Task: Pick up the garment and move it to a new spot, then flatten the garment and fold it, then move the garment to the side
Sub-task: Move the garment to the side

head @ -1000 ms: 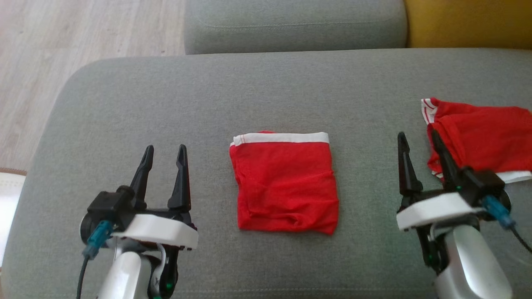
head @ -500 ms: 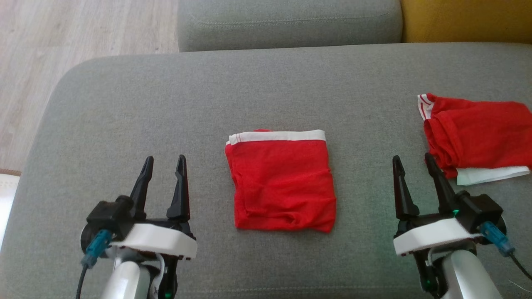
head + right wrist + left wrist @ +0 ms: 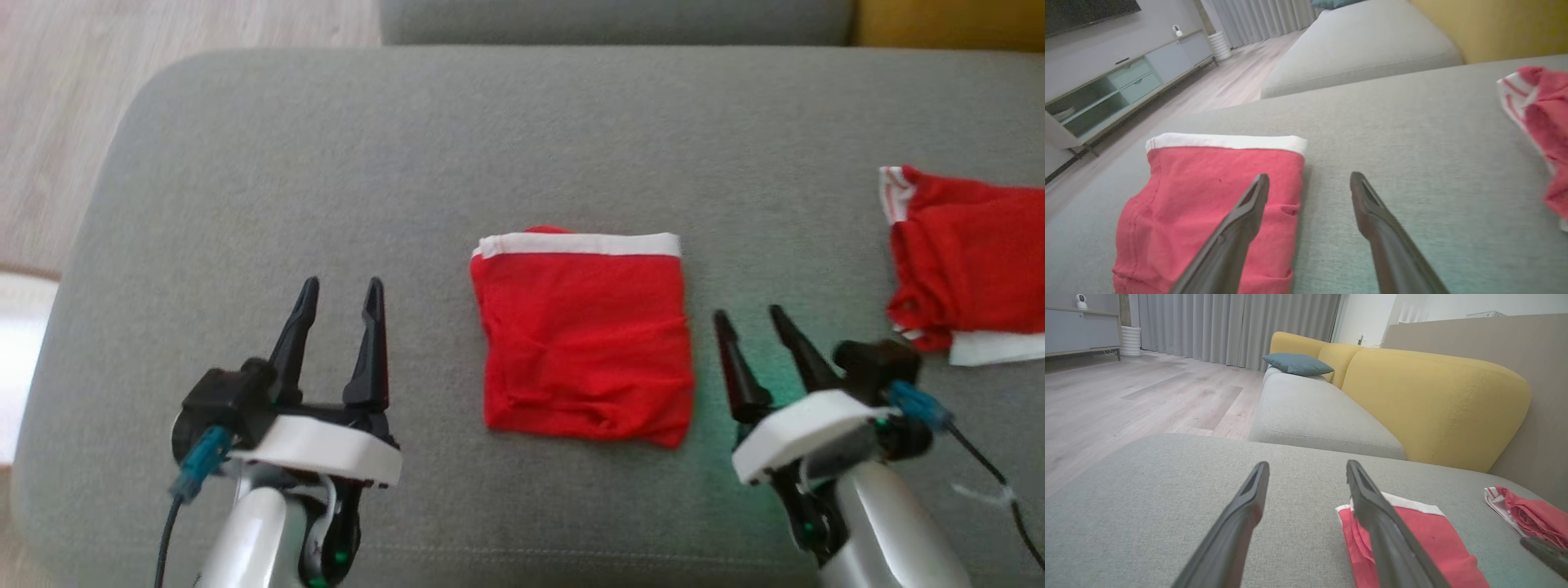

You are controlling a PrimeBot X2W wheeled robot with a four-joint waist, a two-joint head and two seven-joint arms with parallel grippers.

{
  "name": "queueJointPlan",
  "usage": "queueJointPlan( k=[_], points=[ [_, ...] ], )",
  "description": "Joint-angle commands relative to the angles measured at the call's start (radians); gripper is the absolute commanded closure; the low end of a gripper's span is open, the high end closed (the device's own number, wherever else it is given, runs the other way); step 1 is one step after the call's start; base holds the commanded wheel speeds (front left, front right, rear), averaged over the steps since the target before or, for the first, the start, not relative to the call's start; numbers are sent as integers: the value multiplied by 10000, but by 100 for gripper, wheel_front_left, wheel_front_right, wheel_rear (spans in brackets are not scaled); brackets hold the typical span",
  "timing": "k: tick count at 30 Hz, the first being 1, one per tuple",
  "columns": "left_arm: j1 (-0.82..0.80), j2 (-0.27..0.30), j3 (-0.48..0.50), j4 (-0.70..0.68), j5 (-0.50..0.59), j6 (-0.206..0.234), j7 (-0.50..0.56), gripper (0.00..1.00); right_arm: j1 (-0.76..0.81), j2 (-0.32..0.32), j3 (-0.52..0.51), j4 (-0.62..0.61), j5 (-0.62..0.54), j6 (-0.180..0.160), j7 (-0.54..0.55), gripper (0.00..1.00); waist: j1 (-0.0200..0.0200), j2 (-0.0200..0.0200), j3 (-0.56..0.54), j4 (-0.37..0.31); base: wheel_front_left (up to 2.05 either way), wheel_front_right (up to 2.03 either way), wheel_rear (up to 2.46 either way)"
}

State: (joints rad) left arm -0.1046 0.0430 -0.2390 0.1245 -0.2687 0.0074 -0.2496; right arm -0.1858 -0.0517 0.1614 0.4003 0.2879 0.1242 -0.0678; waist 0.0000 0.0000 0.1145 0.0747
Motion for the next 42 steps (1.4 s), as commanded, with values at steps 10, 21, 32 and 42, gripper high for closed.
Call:
queueJointPlan(
  k=[10,21,32,42],
  points=[
    [-831,72,-62,-174,-314,-14,-122,0,-1414,14,767,1493,794,65,920,0,0,0,906,983,0,0,0],
    [-868,72,50,-137,-252,0,-122,0,-2030,14,1056,2430,-30,65,513,100,0,0,987,997,0,0,0],
    [-872,72,200,-329,18,-136,-122,0,-2663,-288,1865,1349,-3032,65,-28,100,0,0,671,-659,0,0,0],
    [-1393,72,179,-631,157,-306,-122,0,-4132,-3979,4163,-759,-2010,65,1235,100,0,0,1382,-2048,0,0,0]
  ],
)
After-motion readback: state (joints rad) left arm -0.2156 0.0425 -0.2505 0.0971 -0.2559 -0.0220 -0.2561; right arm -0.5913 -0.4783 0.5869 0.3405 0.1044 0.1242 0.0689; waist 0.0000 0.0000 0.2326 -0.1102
